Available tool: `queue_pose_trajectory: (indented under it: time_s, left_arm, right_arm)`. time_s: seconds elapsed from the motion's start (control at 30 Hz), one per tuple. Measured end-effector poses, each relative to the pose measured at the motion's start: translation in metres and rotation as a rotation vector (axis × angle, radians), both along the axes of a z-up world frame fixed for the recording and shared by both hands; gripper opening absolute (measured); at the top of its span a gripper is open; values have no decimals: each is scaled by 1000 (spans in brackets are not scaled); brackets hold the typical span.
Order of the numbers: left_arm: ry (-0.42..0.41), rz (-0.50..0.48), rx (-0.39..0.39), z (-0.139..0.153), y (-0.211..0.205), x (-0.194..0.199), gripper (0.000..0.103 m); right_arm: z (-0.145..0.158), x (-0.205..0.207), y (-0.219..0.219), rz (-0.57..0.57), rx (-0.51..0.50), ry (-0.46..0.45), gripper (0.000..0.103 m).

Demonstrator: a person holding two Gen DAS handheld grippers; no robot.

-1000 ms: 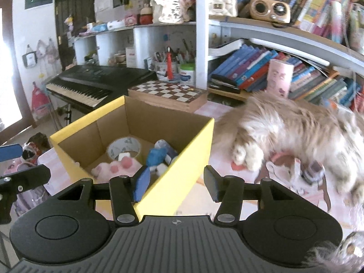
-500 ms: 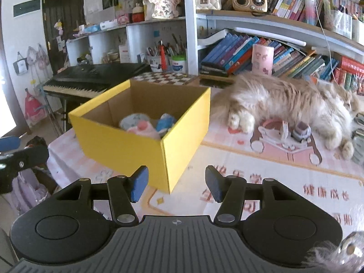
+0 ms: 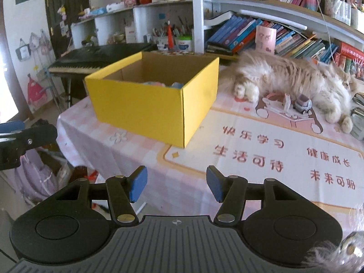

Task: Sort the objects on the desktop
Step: 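Lift both open tools out of the yellow box and back away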

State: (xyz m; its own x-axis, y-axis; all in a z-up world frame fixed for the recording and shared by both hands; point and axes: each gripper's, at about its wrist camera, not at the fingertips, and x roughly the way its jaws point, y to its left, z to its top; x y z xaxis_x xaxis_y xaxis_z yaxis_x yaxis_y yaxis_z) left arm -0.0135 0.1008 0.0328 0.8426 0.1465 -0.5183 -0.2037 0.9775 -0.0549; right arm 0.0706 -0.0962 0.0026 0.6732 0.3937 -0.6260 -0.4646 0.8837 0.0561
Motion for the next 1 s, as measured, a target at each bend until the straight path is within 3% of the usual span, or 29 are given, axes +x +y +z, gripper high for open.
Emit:
queue_pose_trajectory:
  time_s: [0.53, 1.0]
  left_arm:
    - [53, 8, -7, -16, -15, -23, 90]
    - [54, -2, 5, -19, -27, -34, 95]
  right_arm:
    - [-12, -37, 7, 99, -60, -15, 64]
    - [-14, -52, -7, 56, -73, -27, 68]
